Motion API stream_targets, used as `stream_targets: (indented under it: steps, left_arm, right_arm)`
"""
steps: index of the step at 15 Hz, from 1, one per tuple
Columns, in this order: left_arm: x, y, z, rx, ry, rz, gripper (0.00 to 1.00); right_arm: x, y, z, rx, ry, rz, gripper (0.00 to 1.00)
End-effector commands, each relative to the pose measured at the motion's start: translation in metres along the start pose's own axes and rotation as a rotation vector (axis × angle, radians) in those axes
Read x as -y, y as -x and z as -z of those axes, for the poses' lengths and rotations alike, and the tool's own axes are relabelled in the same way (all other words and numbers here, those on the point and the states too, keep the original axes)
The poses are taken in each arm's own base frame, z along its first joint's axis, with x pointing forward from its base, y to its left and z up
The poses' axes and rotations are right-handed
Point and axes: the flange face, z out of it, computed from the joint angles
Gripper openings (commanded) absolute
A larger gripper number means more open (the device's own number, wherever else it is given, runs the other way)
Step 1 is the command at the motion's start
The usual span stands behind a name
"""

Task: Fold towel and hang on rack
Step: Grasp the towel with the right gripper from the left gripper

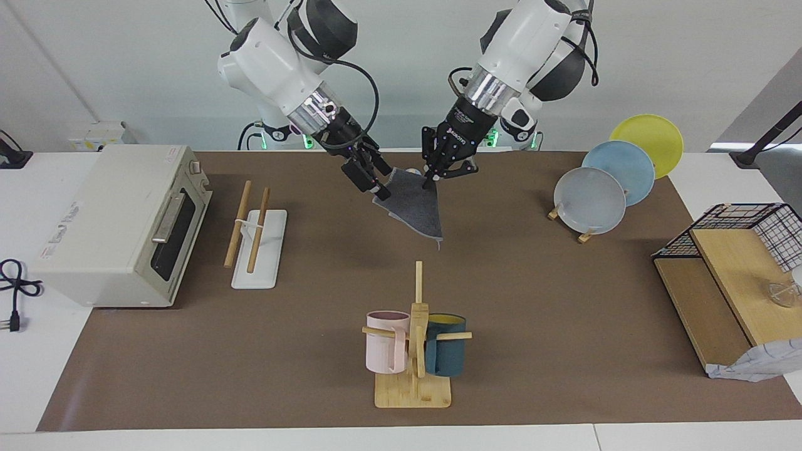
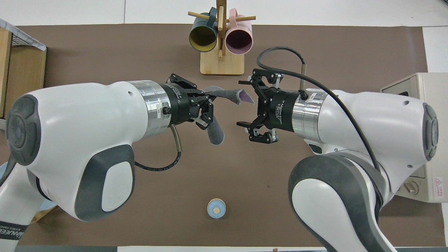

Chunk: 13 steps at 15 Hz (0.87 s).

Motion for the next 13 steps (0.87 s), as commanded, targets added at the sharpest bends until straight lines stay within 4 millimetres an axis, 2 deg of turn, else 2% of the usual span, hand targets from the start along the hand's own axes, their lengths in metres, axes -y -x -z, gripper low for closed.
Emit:
stream_targets:
  steps: [1, 3, 5, 7, 8, 9, 10, 13]
  left_arm:
    - [0.004, -0.006, 0.006, 0.011, 0.01, 0.022, 0.0]
    - [0.004, -0.006, 0.006, 0.011, 0.01, 0.022, 0.0]
    - [0.004, -0.006, 0.006, 0.011, 0.01, 0.024, 0.0]
    - [0.004, -0.006, 0.005, 0.01, 0.01, 0.024, 0.0]
    - [0.005, -0.007, 0.006, 0.01, 0.01, 0.024, 0.0]
    - [0.005, -0.007, 0.005, 0.008, 0.01, 0.024, 0.0]
    - [0.005, -0.007, 0.005, 0.008, 0.01, 0.023, 0.0]
    - [0.005, -0.007, 0.007, 0.011, 0.011, 0.023, 0.0]
  right_arm:
    - [0.006, -0.001, -0.002, 0.014, -0.031, 0.022, 1.0]
    - [0.003, 0.01, -0.014, 0.019, -0.051, 0.041, 1.0]
    - [0.004, 0.013, -0.021, 0.017, -0.079, 0.045, 0.99]
    - [0.003, 0.015, -0.024, 0.017, -0.086, 0.081, 0.56]
    - [0.002, 0.015, -0.024, 0.016, -0.082, 0.097, 0.27]
    - [0.002, 0.014, -0.024, 0.015, -0.083, 0.104, 0.03]
    - [0.002, 0.015, -0.024, 0.015, -0.084, 0.106, 0.0]
    - [0.001, 0.014, -0.024, 0.013, -0.076, 0.156, 0.0]
